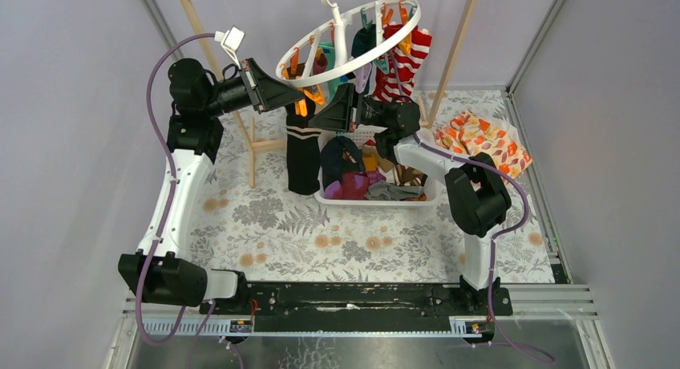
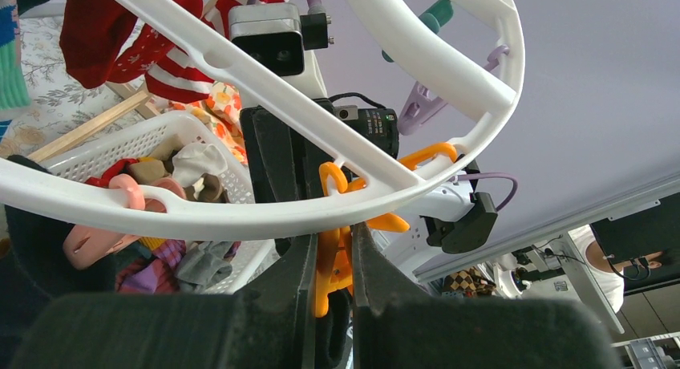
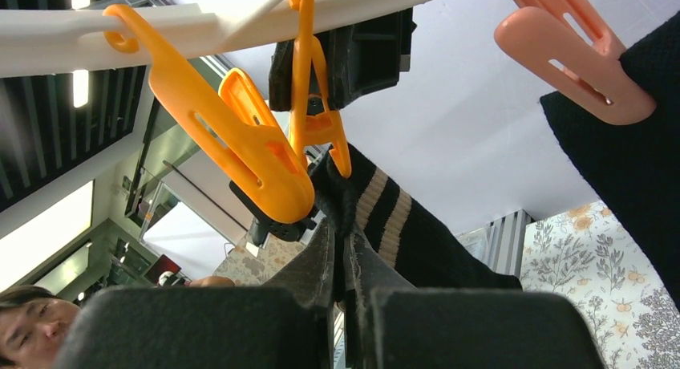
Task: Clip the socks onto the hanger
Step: Clamp the sock onto the hanger.
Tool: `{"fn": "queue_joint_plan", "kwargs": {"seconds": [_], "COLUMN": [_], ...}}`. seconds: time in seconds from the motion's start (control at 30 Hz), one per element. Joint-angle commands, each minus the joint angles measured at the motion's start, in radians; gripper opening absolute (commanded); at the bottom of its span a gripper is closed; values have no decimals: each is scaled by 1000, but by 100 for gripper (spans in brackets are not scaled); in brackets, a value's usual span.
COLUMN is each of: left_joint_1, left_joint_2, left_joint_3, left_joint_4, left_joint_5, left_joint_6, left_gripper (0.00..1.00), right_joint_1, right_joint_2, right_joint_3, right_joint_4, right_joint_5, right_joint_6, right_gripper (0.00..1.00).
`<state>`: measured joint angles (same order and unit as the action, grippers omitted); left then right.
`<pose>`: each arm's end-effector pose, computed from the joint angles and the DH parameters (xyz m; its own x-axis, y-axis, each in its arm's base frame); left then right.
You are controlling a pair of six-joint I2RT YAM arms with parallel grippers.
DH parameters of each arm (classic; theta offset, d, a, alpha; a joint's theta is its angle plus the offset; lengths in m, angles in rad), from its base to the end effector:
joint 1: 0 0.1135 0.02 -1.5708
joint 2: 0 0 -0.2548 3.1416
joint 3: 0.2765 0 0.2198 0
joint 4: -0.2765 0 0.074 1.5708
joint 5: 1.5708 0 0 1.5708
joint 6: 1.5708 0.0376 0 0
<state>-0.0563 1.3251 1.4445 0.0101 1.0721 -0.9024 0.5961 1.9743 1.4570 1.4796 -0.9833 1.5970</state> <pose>0.2498 -0.0472 0.4573 -0.6236 -0.3408 -0.7035 0.6567 0.2599 -0.7080 0.3033 0.2436 0.3732 -0.7225 0.1794 -0.6677 -0.6603 -0.4655 0.5893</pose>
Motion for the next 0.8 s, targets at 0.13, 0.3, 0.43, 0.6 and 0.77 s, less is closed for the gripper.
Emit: {"fn": "queue_joint_plan", "kwargs": {"seconds": [0.13,0.3,0.43,0.6,0.77], "left_joint_1": [-4,-4,-4,-2,-2], "left_joint_2": [-33,-33,-33,-34,-35], "left_joint_3": [0,-4,-4,-5,-5], "left_joint_4": [70,70,70,68,55], "left_joint_5": [73,78,81,92,95], "left_joint_6": [-2,0,1,4,20], "left_gripper": [0,0,0,0,0], "right_joint_1": [9,8,9,8,6], "right_joint_2": [-32,-28,-19,-17,-24], "right_joint_3": [7,29,45,56,62], "right_joint_4": [29,0,-28,-31,-3], "right_joint_5": [-13,-3,4,13,16], "right_joint_6": [-26,-40,-47,-45,-26], "right_gripper": [0,0,0,0,0]}}
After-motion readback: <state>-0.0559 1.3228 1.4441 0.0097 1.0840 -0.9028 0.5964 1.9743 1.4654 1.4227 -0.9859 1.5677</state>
